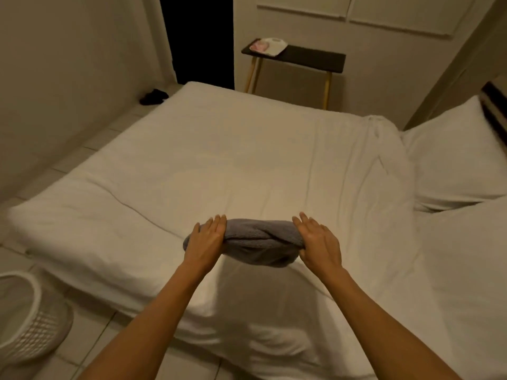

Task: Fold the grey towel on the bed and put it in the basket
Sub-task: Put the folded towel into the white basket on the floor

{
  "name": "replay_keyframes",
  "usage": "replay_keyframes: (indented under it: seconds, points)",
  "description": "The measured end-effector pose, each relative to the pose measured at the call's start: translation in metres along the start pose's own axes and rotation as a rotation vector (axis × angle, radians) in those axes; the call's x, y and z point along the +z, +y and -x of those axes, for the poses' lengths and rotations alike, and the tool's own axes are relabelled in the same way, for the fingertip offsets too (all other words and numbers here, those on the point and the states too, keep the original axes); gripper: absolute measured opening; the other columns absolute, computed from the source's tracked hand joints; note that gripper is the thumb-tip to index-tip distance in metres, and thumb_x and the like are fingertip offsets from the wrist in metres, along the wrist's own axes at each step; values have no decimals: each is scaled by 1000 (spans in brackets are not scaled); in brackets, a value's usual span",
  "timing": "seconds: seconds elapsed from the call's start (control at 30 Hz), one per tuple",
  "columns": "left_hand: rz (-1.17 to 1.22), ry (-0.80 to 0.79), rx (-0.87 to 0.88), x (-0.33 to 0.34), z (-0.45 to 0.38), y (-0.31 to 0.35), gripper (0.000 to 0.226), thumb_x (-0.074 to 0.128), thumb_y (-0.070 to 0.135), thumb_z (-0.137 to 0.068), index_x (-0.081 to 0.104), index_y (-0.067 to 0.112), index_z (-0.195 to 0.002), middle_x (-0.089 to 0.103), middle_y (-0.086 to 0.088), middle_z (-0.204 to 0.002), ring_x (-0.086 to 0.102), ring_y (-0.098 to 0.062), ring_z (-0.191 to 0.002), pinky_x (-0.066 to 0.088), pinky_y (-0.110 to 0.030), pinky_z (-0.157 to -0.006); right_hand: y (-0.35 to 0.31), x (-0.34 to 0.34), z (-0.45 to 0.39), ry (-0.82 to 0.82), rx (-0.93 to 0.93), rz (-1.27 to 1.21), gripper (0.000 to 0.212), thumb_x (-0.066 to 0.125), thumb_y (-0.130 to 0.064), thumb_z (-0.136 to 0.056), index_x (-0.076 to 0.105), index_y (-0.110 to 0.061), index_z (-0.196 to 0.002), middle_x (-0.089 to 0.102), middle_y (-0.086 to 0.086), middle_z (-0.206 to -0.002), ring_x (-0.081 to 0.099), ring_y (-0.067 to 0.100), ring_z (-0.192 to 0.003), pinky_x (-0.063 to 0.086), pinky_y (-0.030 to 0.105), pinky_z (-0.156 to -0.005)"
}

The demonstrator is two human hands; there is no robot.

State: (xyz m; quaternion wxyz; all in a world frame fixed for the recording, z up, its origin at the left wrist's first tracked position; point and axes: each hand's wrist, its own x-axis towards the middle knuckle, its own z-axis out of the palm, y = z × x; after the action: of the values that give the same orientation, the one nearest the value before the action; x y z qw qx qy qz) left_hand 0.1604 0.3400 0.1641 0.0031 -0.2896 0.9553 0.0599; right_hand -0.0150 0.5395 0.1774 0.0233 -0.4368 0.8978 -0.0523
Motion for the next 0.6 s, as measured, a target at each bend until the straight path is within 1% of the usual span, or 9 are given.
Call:
replay_keyframes:
  seconds: [0.1,0.17,0.27,0.43,0.6]
  points:
    - [-1,37,-46,-12,13,-45,57,38,9,-97,15,10,-149,26,-10,-156,27,-24,-143,23,-45,-116,-44,-4,-17,11,-64,30,73,64,-19,-85,28,-19,-148,28,6,-156,35,26,-139,33,38,-110]
    - [3,46,-75,-20,22,-77,56,39,13,-98,16,10,-149,26,-10,-156,27,-24,-143,23,-45,-116,-77,-4,-26,11,-99,46,72,63,-23,-87,27,-20,-148,27,6,-156,34,25,-139,33,38,-110]
    - [1,35,-109,-30,38,-129,57,43,20,-98,19,10,-148,27,-10,-156,28,-24,-143,24,-45,-116,-131,-1,-38,1,-143,51,70,62,-26,-89,26,-21,-148,25,5,-157,33,25,-140,30,39,-112]
    - [7,22,-181,-42,72,-217,58,47,19,-96,22,10,-148,29,-10,-155,30,-24,-142,23,-47,-116,-226,12,-55,-26,-225,65,67,57,-34,-92,24,-22,-149,23,4,-158,30,24,-142,26,40,-115]
    - [-7,6,-254,-50,109,-302,60,50,20,-94,23,10,-148,29,-10,-155,29,-24,-142,22,-46,-116,-318,27,-67,-46,-306,56,66,57,-30,-92,24,-22,-148,22,4,-158,30,24,-142,26,40,-115]
